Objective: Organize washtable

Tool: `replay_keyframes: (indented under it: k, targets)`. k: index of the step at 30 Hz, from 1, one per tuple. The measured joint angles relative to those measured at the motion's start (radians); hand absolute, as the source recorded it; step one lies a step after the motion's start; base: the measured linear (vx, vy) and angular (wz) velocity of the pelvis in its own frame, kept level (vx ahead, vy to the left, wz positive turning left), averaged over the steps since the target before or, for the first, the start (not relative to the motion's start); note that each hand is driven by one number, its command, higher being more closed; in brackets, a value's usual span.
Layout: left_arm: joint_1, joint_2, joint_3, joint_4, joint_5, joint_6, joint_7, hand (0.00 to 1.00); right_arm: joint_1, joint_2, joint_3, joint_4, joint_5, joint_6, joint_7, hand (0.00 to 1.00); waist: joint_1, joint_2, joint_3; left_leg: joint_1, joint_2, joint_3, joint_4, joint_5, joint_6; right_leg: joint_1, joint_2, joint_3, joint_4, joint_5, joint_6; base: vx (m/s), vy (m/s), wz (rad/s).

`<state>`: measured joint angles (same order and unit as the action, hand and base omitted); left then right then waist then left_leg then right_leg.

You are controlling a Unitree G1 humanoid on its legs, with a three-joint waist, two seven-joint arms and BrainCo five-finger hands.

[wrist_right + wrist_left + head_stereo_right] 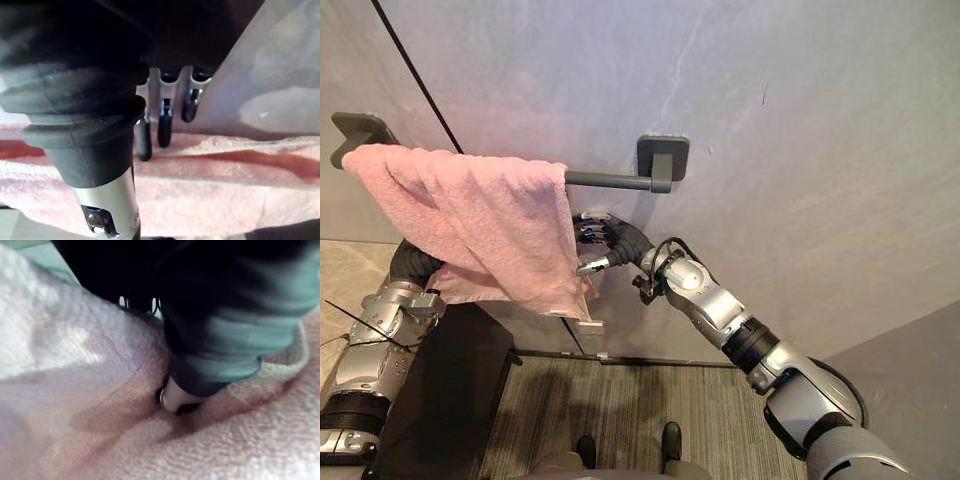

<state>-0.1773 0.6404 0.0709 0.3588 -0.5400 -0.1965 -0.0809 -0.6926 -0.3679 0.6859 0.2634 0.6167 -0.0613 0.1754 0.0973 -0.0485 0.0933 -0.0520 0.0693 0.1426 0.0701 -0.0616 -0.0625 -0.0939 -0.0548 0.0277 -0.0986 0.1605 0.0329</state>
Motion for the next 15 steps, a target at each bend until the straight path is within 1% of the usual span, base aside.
replay_keyframes:
  k: [4, 6, 10, 11, 15]
  targets:
    - [0.0, -0.006, 0.0, 0.0, 0.0, 0.0, 0.005, 1.0, -0.016, 0.033, 0.006, 0.028, -0.026, 0.0, -0.003, 0.0, 0.0, 0.0, 0.003, -0.002, 0.0, -0.001, 0.002, 0.001, 0.0, -0.001, 0.003, -0.001, 0.0, 0.003, -0.002, 0.0, 0.0, 0.0]
    - [-0.001, -0.021, 0.0, 0.0, 0.0, 0.0, 0.02, 1.0, -0.017, 0.049, 0.006, 0.031, -0.039, 0.0, -0.024, 0.0, 0.0, 0.001, 0.003, -0.003, 0.0, -0.001, 0.002, 0.001, 0.0, -0.001, 0.003, -0.001, 0.0, 0.004, -0.002, 0.0, 0.0, 0.0]
    - [-0.002, -0.043, 0.0, 0.0, 0.001, 0.0, 0.025, 1.0, -0.019, 0.081, 0.005, 0.042, -0.052, 0.0, -0.053, 0.0, 0.0, 0.001, 0.004, -0.005, 0.001, -0.002, 0.003, 0.001, 0.0, -0.002, 0.002, -0.001, 0.0, 0.004, -0.002, 0.0, 0.0, 0.0]
    - [-0.002, -0.045, 0.0, 0.0, 0.001, 0.0, 0.033, 1.0, -0.019, 0.092, 0.005, 0.044, -0.061, 0.0, -0.066, 1.0, 0.0, 0.001, 0.005, -0.006, 0.001, -0.002, 0.003, 0.002, 0.0, -0.003, 0.002, -0.001, 0.0, 0.004, -0.002, 0.0, 0.0, 0.0]
    - [-0.003, -0.055, 0.001, 0.0, 0.002, 0.0, 0.05, 1.0, -0.019, 0.132, -0.009, 0.045, -0.083, 0.0, -0.085, 1.0, 0.0, 0.002, 0.006, -0.013, 0.001, -0.006, 0.003, 0.002, -0.001, -0.007, 0.002, -0.006, 0.0, 0.004, -0.002, -0.01, 0.002, 0.02]
